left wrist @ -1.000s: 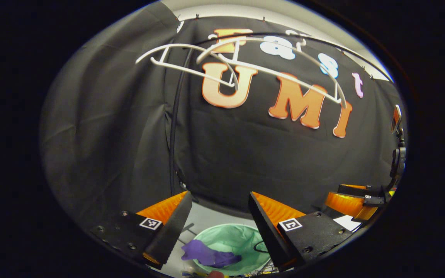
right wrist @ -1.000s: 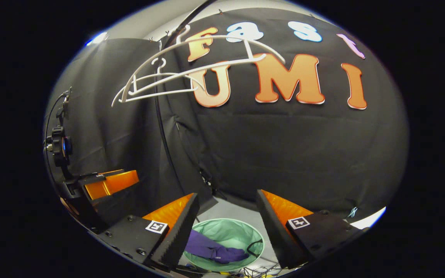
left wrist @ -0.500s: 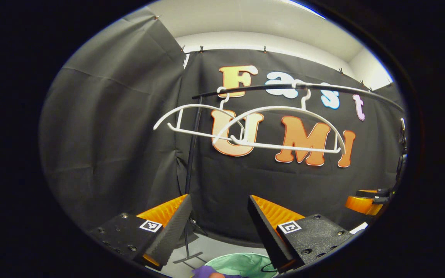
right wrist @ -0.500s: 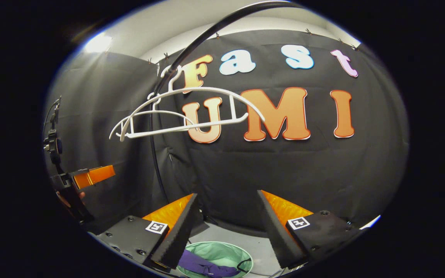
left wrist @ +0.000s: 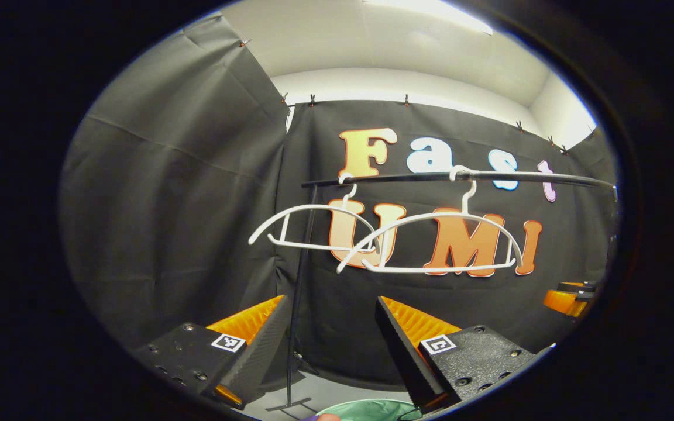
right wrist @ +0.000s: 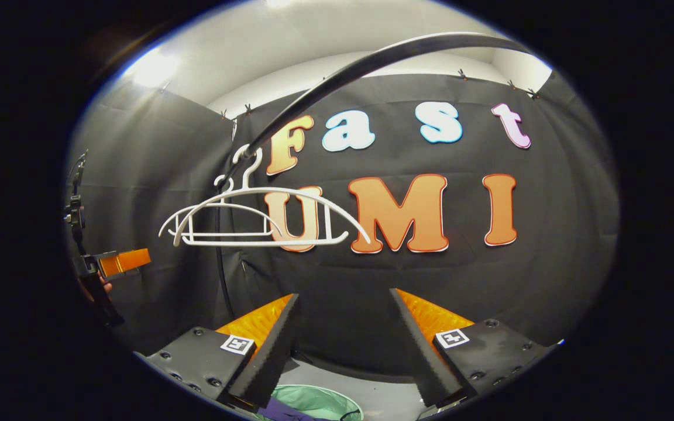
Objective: Grasp the clothes on the hanger with both hands and then place them into the laundry hamper below.
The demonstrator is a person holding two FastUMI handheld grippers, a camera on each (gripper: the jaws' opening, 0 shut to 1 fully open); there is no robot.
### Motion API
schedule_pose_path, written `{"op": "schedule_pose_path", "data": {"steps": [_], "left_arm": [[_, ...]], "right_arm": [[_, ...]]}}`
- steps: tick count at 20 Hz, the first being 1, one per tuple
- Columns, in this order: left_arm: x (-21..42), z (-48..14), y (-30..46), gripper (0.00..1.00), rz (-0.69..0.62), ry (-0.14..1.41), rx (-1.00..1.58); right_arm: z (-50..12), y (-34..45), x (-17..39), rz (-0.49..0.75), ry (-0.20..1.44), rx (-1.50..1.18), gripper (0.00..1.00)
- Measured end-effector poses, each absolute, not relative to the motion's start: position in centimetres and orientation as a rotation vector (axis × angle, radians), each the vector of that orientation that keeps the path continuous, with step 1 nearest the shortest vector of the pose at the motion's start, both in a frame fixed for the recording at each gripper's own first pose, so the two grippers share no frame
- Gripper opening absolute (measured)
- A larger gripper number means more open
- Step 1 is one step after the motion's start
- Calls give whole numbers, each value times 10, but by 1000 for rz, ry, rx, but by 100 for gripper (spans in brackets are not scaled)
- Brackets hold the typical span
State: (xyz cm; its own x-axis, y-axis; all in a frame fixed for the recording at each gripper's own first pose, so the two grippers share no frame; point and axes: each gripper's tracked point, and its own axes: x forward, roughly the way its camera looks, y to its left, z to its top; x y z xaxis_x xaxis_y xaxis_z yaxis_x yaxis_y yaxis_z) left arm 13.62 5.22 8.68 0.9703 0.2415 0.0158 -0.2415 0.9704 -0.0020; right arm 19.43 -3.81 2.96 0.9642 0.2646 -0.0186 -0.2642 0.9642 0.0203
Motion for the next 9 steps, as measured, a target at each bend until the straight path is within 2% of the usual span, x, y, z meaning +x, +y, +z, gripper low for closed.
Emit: {"op": "schedule_pose_path", "data": {"steps": [9], "left_arm": [[135, 96, 48, 89, 234, -40, 4]], "right_arm": [[51, -47, 193, 242, -31, 7, 87]]}}
